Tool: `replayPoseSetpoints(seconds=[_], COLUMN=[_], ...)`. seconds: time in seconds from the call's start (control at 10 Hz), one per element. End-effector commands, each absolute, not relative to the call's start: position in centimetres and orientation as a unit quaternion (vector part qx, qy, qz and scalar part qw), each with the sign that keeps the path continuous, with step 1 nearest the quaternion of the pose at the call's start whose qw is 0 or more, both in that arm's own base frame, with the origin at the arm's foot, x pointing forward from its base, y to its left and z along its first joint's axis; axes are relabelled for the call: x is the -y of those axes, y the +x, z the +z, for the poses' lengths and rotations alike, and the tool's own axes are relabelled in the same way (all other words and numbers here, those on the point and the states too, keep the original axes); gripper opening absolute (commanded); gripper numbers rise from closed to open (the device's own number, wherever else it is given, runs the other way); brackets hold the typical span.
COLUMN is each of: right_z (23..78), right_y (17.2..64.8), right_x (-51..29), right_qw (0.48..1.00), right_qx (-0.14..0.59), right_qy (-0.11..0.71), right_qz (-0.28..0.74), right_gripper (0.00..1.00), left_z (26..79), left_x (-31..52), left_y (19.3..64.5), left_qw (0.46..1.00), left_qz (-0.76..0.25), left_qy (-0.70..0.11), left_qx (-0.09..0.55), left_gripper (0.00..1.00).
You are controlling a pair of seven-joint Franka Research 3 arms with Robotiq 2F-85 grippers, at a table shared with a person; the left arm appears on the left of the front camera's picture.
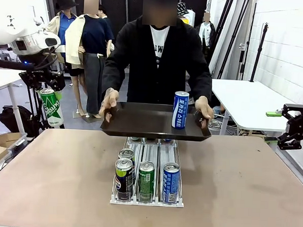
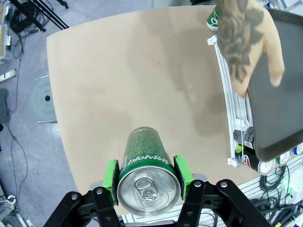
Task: Retrieve and hand over the desired beverage to the person.
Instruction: Place the picked can on the Handle tray extended by the person.
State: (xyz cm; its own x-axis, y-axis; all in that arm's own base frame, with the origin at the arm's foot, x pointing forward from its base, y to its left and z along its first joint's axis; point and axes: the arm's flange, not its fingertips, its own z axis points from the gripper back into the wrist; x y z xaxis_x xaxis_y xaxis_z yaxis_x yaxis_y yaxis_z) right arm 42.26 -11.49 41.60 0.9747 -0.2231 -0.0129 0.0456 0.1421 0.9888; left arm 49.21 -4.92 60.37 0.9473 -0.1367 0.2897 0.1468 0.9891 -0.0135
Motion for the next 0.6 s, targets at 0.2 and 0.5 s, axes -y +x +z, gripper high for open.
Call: replayPoseSetpoints(seconds=[0.2, 0.5], right_z=[41.7, 41.7], right_y=[42.3, 42.3], right_x=[11.4, 11.4], right_qw=[0.753, 0.753], right_qx=[0.069, 0.069], right_qy=[0.649, 0.649], right_qz=[-0.088, -0.088], right_gripper=[1.00, 1.00], left_z=[61.0, 61.9], left_x=[4.9, 4.9], left_y=[49.4, 48.5], left_qw=[0.986, 0.986], left_qz=[-0.070, -0.070], left_qy=[-0.017, -0.025], left_qx=[0.151, 0.147], left_gripper=[0.00, 0.00])
